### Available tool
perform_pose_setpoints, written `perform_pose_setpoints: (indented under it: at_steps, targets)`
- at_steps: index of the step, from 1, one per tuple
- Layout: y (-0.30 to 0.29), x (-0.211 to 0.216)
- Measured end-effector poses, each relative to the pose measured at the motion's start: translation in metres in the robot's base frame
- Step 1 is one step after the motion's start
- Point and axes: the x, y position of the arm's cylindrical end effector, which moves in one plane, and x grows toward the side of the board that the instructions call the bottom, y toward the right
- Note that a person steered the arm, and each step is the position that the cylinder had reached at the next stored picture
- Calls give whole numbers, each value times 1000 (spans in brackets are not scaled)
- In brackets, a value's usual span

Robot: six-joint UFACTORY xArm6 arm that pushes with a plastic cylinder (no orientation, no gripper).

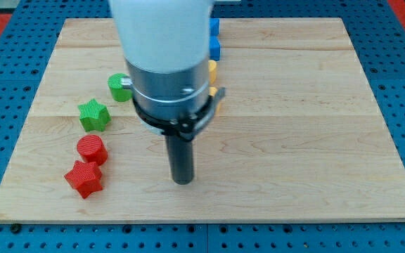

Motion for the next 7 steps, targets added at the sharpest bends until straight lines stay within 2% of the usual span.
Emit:
perform_pose_setpoints:
  at_steps: [1, 2, 3, 5, 7]
  targets:
    - [-2, -32]
    - [-56, -91]
    - [-77, -132]
    - [-86, -170]
    - [-132, -181]
